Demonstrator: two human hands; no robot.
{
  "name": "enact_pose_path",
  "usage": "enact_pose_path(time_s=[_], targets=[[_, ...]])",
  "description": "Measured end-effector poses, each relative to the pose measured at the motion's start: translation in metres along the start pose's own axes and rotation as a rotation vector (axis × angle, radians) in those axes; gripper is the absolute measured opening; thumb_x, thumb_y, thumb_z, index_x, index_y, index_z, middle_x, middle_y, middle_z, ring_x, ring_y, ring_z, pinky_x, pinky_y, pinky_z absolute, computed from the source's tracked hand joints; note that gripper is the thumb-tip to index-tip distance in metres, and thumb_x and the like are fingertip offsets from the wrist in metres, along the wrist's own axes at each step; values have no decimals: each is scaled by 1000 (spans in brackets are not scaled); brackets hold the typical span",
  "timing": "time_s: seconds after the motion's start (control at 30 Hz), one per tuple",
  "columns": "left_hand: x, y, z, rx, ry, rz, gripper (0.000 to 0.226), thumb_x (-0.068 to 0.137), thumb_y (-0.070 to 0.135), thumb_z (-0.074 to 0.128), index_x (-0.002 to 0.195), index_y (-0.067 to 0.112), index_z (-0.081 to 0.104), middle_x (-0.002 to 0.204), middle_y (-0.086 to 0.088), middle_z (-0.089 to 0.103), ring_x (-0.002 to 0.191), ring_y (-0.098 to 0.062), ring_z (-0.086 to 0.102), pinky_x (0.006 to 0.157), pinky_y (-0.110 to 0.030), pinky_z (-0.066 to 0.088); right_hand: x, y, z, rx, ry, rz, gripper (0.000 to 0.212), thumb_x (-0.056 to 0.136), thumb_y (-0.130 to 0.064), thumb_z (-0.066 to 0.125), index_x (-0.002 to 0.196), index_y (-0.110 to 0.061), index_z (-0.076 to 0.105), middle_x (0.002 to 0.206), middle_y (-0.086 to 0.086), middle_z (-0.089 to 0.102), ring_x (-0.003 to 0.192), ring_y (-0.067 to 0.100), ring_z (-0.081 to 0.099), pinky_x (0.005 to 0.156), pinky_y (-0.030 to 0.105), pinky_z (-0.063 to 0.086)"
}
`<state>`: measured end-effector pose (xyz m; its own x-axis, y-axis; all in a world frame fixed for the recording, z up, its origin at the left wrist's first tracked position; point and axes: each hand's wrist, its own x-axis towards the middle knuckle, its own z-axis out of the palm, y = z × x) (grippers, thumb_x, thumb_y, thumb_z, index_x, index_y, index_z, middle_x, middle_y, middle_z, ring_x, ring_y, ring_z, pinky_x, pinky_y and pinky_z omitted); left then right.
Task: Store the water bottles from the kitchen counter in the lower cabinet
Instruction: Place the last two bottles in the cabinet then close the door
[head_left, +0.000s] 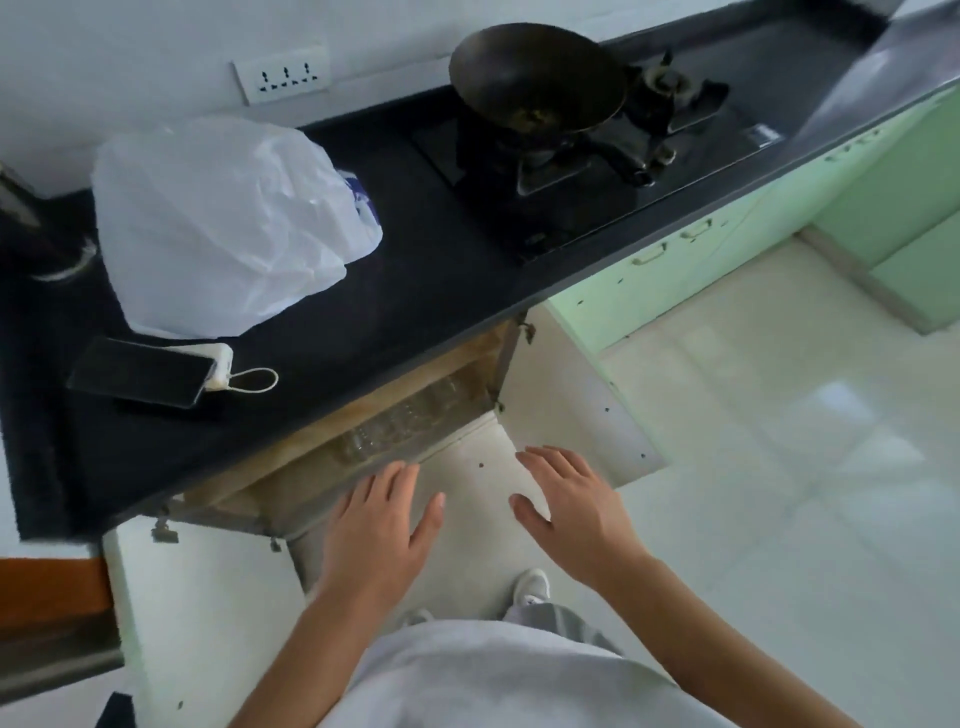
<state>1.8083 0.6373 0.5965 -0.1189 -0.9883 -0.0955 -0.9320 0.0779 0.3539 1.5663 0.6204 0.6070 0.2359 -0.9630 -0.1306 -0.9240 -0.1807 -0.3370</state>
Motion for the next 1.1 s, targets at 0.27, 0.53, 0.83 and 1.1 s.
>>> enact_pose_path(time_s=[0.27, 0.53, 0.83, 1.1], targets=[[29, 35, -9, 36, -37, 104, 68, 99, 62, 26, 138, 17, 59, 132, 0, 66, 117, -18, 64, 94, -35, 52, -18, 61, -28, -5, 32, 164, 65, 95, -58, 37, 145, -20, 50, 148, -6, 52, 138, 20, 43, 106, 37, 45], [59, 92, 10, 72, -24, 43, 72, 99, 65, 21, 138, 18, 58, 130, 2, 67, 113, -15, 66, 89, -27, 48, 19, 154, -45, 58, 17, 178, 56, 100, -49, 48, 149, -21, 45, 151, -7, 50, 140, 19, 41, 110, 34, 40], [103, 201, 72, 12, -96, -175, 66, 100, 63, 29, 150, 23, 45, 148, 5, 54, 132, -14, 53, 102, -28, 43, 74, 274, -38, 221, -154, 113, 51, 101, -46, 47, 146, -22, 48, 146, -4, 54, 134, 21, 49, 106, 34, 41], [138, 259, 146, -132, -219, -281, 66, 97, 59, 36, 144, 17, 51, 140, -3, 61, 126, -26, 58, 102, -37, 45, 95, 312, 10, 482, -310, 257, 34, 99, -32, 55, 131, -21, 61, 127, -6, 67, 110, 13, 65, 82, 18, 51]])
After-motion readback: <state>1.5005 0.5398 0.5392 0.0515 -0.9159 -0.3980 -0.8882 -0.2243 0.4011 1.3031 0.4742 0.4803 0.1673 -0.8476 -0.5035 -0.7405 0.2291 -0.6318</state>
